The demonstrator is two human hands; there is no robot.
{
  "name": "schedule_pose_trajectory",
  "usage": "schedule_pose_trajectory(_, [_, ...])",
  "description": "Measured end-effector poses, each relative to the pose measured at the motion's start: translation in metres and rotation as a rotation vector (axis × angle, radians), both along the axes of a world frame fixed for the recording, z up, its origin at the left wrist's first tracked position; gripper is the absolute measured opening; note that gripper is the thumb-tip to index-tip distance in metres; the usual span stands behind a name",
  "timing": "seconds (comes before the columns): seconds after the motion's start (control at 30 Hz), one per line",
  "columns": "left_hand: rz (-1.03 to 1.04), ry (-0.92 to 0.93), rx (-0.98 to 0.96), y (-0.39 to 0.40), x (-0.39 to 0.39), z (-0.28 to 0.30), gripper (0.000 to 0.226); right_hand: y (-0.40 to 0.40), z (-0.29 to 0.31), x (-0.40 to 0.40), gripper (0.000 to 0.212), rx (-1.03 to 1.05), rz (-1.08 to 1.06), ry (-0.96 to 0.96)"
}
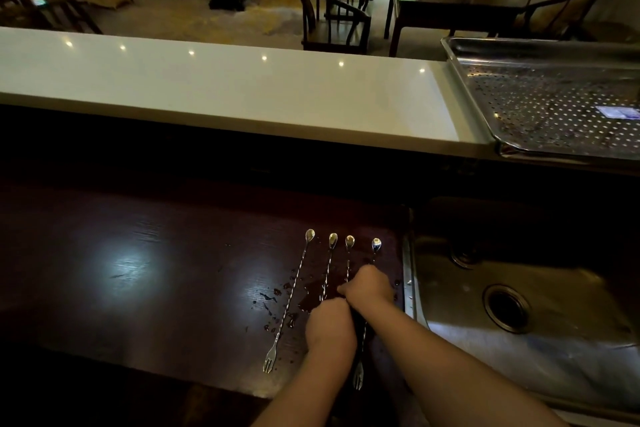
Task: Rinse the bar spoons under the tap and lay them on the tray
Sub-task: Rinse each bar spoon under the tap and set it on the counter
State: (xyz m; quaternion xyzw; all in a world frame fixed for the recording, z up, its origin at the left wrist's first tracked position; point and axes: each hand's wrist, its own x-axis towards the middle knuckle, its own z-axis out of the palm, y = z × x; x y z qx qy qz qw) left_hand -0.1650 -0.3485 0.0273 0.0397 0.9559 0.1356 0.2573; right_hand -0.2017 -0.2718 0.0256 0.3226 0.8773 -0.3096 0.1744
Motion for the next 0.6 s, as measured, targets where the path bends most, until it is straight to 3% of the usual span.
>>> schedule_pose_trajectory(0.37, [0.021, -0.014, 0.002, -0.0013, -0.0059, 0.0024, 0.028, -0.0003, -0.0054, -0.0015, 0.009, -0.032, -0.038, 0.019])
schedule_pose_trajectory(0.6, [-0.002, 0.027, 0.003, -0.0006, -0.0029, 0.0062, 0.025, 0.0005, -0.0032, 0.0031, 0.031, -0.056, -0.053, 0.083])
